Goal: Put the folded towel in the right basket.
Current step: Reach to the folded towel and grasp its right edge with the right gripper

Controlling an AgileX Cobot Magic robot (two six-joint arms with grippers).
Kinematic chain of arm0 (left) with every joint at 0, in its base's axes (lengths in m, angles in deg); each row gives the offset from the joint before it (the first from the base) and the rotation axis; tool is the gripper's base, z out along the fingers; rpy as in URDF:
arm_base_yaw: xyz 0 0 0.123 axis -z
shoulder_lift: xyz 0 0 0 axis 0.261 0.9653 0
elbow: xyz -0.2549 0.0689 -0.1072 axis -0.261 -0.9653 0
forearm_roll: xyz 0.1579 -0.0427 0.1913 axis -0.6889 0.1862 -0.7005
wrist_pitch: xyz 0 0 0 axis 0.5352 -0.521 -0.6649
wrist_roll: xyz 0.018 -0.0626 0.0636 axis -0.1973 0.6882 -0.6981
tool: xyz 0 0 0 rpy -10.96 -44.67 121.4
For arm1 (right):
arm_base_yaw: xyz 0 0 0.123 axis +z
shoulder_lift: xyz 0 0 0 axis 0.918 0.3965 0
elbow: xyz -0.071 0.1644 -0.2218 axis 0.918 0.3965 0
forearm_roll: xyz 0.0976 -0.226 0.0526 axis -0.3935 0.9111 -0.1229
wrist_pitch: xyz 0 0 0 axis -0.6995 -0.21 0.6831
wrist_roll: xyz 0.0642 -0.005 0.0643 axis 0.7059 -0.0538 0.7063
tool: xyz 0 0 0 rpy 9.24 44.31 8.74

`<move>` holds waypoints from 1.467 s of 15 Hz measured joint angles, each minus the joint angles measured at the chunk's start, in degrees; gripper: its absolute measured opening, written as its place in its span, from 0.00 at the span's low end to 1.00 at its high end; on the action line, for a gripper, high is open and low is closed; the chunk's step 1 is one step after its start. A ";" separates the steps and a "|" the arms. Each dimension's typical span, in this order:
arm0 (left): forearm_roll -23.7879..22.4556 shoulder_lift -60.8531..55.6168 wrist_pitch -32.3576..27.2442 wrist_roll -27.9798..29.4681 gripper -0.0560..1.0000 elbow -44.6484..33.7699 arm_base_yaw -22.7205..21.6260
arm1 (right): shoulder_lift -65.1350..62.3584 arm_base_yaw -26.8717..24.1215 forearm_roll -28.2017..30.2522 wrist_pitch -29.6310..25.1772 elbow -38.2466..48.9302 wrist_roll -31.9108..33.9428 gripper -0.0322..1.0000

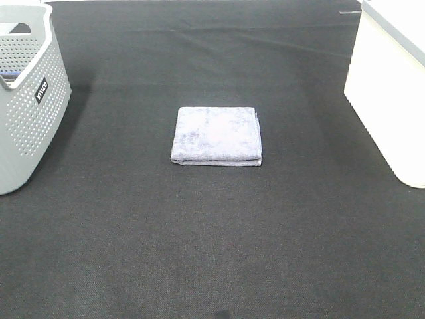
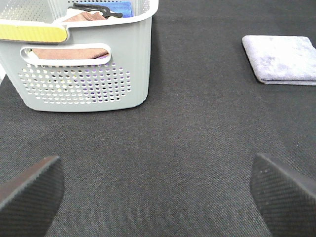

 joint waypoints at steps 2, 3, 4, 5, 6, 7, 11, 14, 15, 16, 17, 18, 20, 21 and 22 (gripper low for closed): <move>0.00 0.00 0.00 0.00 0.97 0.00 0.00 | 0.00 0.00 0.00 0.00 0.00 0.00 0.68; 0.00 0.00 0.00 0.00 0.97 0.00 0.00 | 0.00 0.00 0.00 0.00 0.00 0.00 0.68; 0.00 0.00 0.00 0.00 0.97 0.00 0.00 | 0.00 0.00 0.00 0.00 0.00 0.00 0.68; 0.00 0.00 0.00 0.00 0.97 0.00 0.00 | 0.00 0.00 0.00 0.00 0.00 0.00 0.68; 0.00 0.00 0.00 0.00 0.97 0.00 0.00 | 0.00 0.00 0.00 0.00 0.00 0.00 0.68; 0.00 0.00 0.00 0.00 0.97 0.00 0.00 | 0.00 0.00 0.00 0.00 0.00 0.00 0.68; 0.00 0.00 0.00 0.00 0.97 0.00 0.00 | 0.00 0.00 0.00 0.00 0.00 0.00 0.68; 0.00 0.00 0.00 0.00 0.97 0.00 0.00 | 0.00 0.00 0.00 0.00 0.00 0.00 0.68; 0.00 0.00 0.00 0.00 0.97 0.00 0.00 | 0.00 0.00 0.00 0.00 0.00 0.00 0.68; 0.00 0.00 0.00 0.00 0.97 0.00 0.00 | 0.00 0.00 0.00 0.00 0.00 0.00 0.68; 0.00 0.00 0.00 0.00 0.97 0.00 0.00 | 0.00 0.00 0.00 0.00 0.00 0.00 0.68; 0.00 0.00 0.00 0.00 0.97 0.00 0.00 | 0.00 0.00 0.00 0.00 0.00 0.00 0.68; 0.00 0.00 0.00 0.00 0.97 0.00 0.00 | 0.00 0.00 0.00 0.00 0.00 0.00 0.68; 0.00 0.00 0.00 0.00 0.97 0.00 0.00 | 0.00 0.00 0.00 0.00 0.00 0.00 0.68; 0.00 0.00 0.00 0.00 0.97 0.00 0.00 | 0.00 0.00 0.00 0.00 0.00 0.00 0.68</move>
